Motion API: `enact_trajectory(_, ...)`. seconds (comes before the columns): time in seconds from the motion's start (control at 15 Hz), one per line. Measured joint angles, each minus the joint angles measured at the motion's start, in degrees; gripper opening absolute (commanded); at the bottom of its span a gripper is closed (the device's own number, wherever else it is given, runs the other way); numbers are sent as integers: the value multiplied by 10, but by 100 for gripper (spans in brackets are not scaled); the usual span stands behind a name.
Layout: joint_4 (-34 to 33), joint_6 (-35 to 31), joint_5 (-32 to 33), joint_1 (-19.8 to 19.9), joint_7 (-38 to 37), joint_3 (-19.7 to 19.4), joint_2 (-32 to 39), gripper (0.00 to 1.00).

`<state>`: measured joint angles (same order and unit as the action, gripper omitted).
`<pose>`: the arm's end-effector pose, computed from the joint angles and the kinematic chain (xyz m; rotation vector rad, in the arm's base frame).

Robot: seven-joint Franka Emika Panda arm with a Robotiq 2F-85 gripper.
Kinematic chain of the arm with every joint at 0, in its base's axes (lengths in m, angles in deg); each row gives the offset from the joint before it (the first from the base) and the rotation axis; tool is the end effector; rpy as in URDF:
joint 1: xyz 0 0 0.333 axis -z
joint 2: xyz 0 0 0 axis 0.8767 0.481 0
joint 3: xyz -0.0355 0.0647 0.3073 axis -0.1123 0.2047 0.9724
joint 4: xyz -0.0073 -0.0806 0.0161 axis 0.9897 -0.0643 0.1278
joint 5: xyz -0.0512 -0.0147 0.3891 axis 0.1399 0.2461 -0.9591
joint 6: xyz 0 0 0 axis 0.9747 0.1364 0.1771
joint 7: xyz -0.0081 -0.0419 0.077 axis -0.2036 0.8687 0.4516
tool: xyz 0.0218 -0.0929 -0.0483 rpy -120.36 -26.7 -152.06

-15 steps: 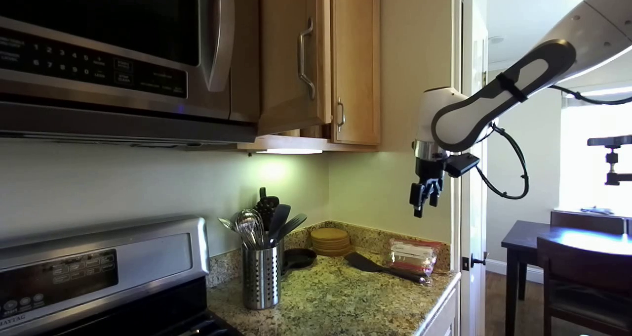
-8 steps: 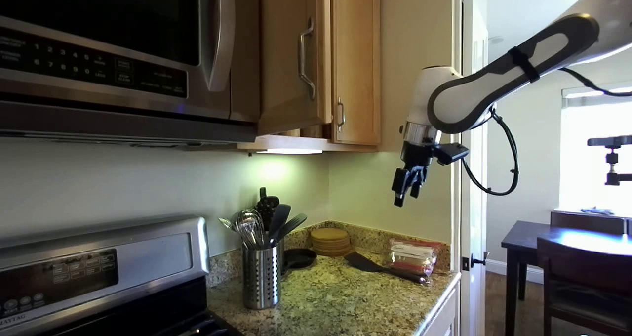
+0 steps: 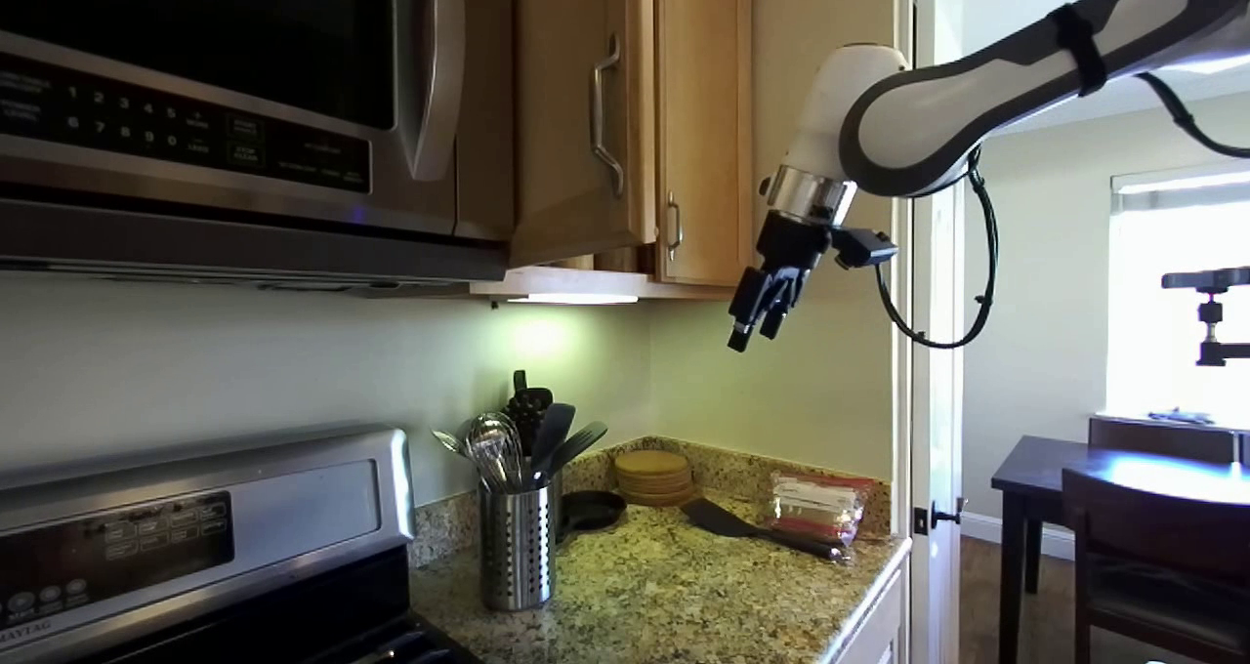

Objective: Close the open upper cabinet

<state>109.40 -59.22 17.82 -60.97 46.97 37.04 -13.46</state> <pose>0.4461 0.0298 0.5509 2.9579 0.1399 0.6962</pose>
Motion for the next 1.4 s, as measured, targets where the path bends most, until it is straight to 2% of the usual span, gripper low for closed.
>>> enact_trajectory(0.53, -45, 30, -87, -75, 27, 2, -42, 100)
enact_trajectory(1.2, -48, 43, -89, -80, 28, 6, -58, 100)
enact_trajectory(1.4, -57, 43, -102, -94, 42, 6, -65, 100)
